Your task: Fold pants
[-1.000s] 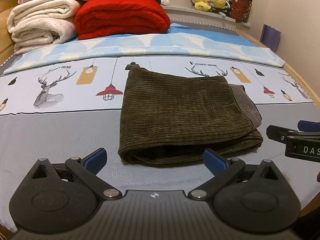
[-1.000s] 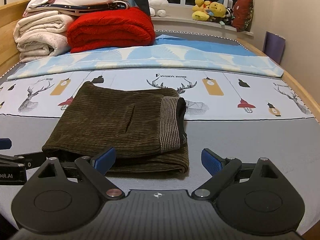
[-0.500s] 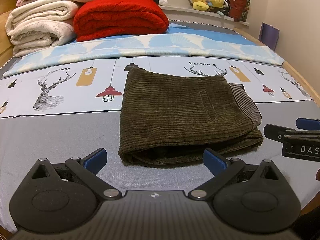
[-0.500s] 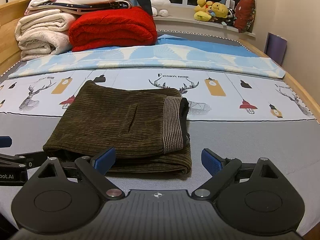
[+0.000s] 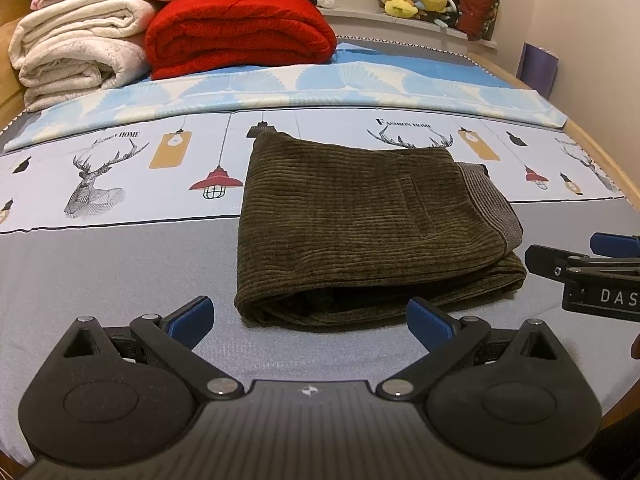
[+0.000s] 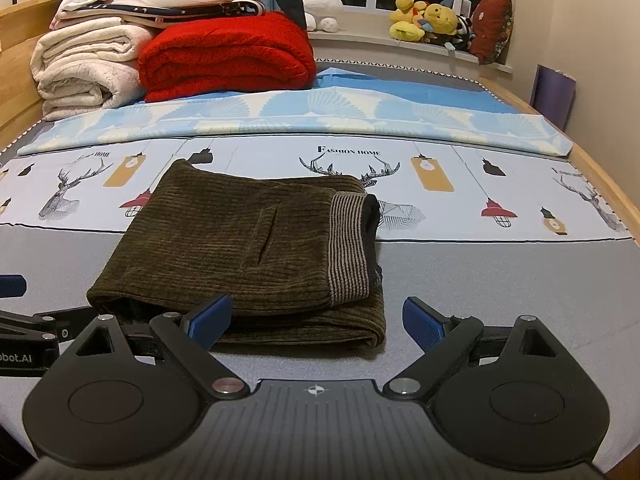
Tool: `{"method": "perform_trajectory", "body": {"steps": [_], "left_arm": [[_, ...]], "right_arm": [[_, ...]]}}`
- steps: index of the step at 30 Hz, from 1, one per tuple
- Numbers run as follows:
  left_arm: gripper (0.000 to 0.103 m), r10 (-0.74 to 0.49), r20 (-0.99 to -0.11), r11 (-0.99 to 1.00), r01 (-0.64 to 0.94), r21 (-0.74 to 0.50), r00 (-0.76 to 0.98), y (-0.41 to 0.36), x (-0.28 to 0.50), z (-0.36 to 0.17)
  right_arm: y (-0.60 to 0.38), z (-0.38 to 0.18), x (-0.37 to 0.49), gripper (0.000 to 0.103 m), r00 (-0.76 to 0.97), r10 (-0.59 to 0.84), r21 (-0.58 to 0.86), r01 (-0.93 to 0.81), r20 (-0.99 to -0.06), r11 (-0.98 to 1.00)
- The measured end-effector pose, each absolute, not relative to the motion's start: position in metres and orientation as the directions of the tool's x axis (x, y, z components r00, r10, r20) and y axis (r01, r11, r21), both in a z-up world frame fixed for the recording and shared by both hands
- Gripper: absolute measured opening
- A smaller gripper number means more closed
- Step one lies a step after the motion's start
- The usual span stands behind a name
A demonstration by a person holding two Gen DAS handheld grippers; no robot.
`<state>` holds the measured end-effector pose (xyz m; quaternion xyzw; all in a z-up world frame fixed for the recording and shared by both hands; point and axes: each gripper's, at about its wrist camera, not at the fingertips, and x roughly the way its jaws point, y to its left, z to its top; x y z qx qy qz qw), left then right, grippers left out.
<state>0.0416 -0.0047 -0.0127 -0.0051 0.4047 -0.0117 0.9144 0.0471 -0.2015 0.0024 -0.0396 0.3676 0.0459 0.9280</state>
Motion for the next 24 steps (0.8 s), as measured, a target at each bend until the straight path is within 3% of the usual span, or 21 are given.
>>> {"method": "perform_trajectory", "body": {"steps": [24], "left_arm": [[0.103,-0.037,-0.733,0.999,0.031,-0.021,0.679,-0.0071,0.0417,-0.0124]], "right_arm": [[-0.2000,0.0030,0.0468,0.093,0.725,0.055,-0.043,-0.117,-0.686,0.992]]}}
